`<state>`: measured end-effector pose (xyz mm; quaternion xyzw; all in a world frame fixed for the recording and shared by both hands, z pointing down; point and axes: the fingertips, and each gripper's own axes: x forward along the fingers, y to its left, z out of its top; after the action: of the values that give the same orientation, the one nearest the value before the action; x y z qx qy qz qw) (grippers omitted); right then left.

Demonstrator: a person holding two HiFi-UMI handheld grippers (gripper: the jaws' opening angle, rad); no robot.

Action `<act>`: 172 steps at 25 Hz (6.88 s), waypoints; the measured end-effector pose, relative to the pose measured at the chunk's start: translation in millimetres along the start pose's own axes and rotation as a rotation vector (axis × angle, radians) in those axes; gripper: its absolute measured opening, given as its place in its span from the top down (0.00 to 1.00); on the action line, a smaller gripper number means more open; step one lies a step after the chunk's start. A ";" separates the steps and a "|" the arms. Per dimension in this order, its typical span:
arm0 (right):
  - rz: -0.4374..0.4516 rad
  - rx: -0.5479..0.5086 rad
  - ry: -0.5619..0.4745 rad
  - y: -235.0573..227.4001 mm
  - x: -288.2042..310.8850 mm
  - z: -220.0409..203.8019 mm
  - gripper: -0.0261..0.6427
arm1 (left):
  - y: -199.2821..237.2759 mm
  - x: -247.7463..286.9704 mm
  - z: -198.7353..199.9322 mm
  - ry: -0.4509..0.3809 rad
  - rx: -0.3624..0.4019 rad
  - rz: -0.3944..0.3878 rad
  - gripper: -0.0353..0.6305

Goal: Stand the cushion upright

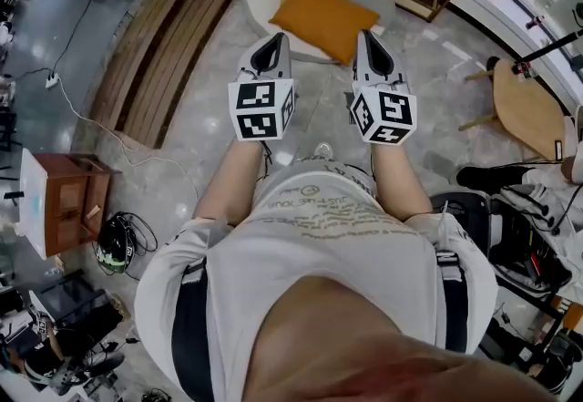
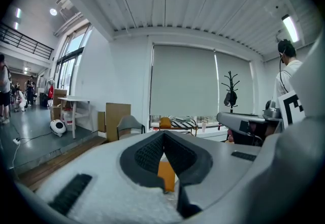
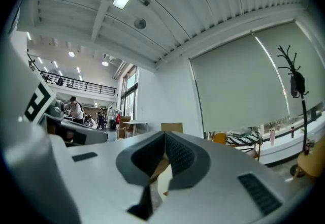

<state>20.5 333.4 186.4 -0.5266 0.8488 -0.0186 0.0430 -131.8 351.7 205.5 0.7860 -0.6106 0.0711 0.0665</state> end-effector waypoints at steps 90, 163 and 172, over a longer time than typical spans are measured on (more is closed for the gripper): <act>-0.138 0.248 0.645 -405.0 466.0 -359.8 0.92 | 81.3 726.1 -210.6 0.598 0.179 -0.227 0.91; 0.083 0.188 0.934 -445.8 564.8 -619.6 0.83 | 239.5 776.1 -459.8 0.764 -0.032 -0.108 0.78; 0.153 -0.037 0.781 -471.1 685.8 -592.7 0.81 | 293.3 848.3 -425.0 0.644 -0.004 0.032 0.74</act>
<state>83.2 -498.4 776.1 -0.4157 0.8383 -0.1989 -0.2912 -221.8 -445.1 791.3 0.7133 -0.5707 0.3157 0.2567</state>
